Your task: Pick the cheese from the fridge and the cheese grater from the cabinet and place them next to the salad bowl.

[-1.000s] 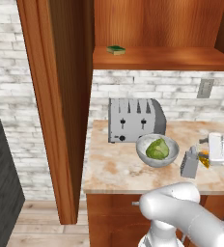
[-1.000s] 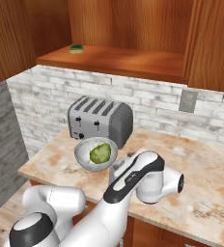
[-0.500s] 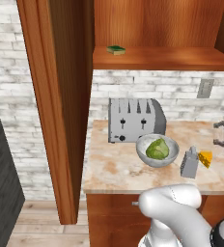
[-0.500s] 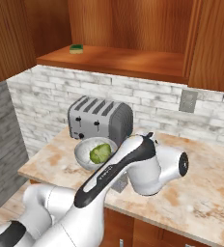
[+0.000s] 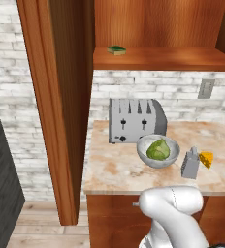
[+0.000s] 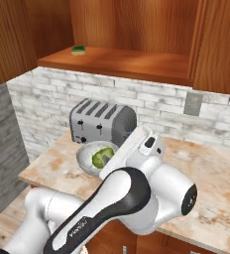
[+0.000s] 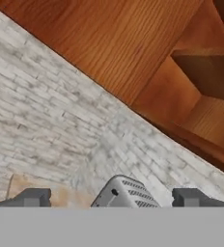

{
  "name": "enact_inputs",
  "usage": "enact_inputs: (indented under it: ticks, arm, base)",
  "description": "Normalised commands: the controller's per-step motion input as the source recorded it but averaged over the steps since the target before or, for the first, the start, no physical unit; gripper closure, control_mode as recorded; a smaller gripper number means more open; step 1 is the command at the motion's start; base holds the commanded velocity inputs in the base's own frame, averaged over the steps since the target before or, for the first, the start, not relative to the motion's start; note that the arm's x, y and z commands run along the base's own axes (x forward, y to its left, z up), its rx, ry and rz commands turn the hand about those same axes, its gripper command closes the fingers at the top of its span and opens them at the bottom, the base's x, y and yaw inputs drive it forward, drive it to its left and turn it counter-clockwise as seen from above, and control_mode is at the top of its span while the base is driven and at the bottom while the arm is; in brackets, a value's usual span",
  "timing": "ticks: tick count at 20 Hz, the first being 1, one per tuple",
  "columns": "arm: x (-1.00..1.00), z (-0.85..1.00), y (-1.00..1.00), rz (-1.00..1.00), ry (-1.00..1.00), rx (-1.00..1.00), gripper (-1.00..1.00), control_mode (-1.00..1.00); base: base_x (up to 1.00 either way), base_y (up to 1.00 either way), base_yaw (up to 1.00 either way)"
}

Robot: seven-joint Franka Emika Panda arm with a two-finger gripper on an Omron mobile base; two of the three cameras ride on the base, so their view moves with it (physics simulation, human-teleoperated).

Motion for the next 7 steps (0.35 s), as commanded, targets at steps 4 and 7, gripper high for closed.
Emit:
enact_inputs:
  ticks: [4, 7]
  arm:
    - [-0.49, 0.67, 0.00, 0.00, -0.19, 0.00, -1.00, -1.00]
    - [-0.42, 0.51, 0.00, 0.00, -0.07, -0.01, -1.00, -1.00]
  base:
    - [0.00, 0.00, 0.00]
    - [0.00, 0.00, 0.00]
